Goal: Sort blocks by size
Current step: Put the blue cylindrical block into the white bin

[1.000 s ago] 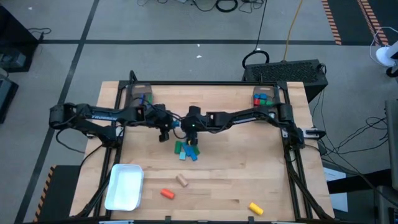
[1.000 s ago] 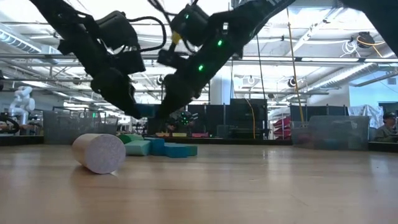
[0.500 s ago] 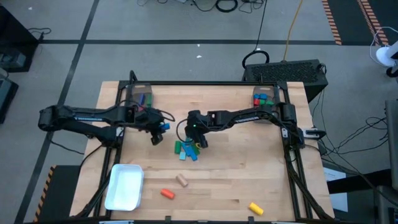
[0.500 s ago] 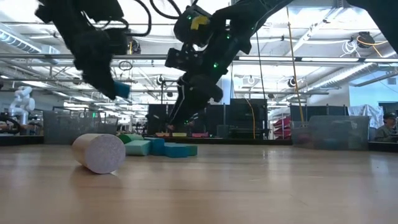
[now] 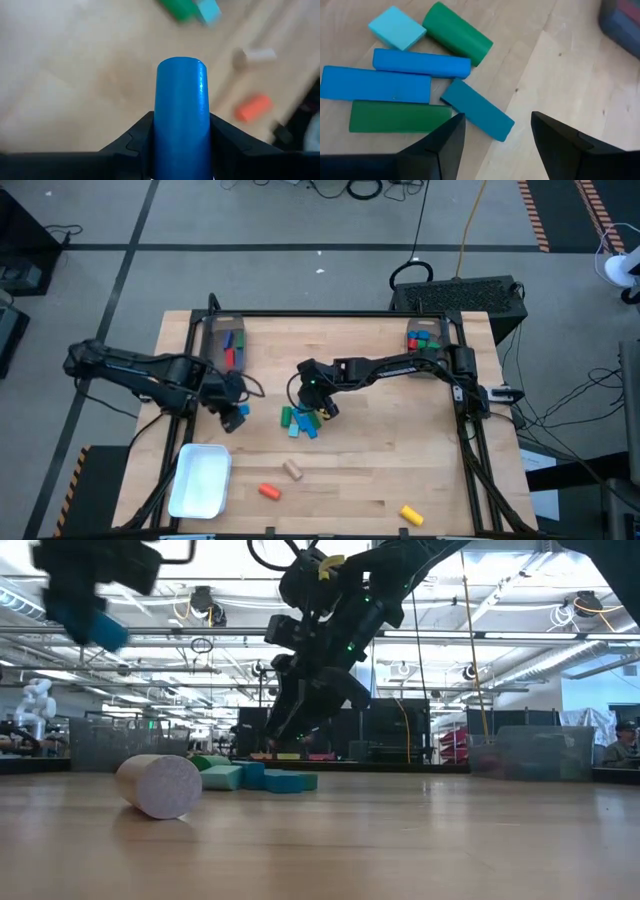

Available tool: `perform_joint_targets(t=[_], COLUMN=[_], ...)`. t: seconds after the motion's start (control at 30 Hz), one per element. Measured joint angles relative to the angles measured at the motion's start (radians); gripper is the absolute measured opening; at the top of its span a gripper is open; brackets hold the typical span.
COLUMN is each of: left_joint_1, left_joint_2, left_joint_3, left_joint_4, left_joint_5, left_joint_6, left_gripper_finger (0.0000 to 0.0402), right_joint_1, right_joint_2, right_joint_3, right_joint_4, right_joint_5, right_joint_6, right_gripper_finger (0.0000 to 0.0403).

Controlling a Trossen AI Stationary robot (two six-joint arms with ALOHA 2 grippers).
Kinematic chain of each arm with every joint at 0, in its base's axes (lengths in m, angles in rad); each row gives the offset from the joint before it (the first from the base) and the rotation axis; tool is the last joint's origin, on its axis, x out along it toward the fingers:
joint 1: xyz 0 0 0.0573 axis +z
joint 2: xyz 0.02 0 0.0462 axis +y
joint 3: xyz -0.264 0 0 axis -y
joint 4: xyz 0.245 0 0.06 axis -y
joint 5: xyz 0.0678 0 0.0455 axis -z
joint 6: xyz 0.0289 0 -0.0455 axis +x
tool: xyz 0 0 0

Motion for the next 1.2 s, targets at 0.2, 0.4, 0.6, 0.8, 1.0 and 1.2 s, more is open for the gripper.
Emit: perform_joint_targets(t=[0.2,0.4,0.6,0.8,1.0,1.2], left_joint_1=[-0.146,-0.305,-0.408,-0.485,-0.552,-0.566], left_joint_2=[0.004,0.044,0.105,0.179,0.262,0.308], left_joint_3=[0.018,0.017,0.017,0.017,0.016,0.016], left_joint_4=[-0.043,-0.086,-0.031,0.076,0.101,0.102], left_joint_5=[0.21,0.282,0.336,0.362,0.43,0.434], left_joint_6=[-0.216,-0.411,-0.554,-0.607,-0.608,-0.607], left_gripper_finger=[0.0138,0.0138,0.0138,0.0145,0.015,0.0144], right_joint_1=[-0.006,-0.011,-0.011,-0.011,-0.012,-0.014], right_joint_2=[0.0,0.0,0.003,0.027,0.084,0.102], right_joint_3=[0.0,0.0,0.0,0.0,0.0,-0.001], right_joint_4=[0.004,0.01,0.01,0.015,0.066,0.069], right_joint_5=[0.001,0.005,-0.013,-0.071,-0.074,-0.074], right_joint_6=[-0.07,-0.235,-0.389,-0.424,-0.438,-0.443], right_gripper_finger=[0.0212,0.0212,0.0212,0.0212,0.0212,0.0212])
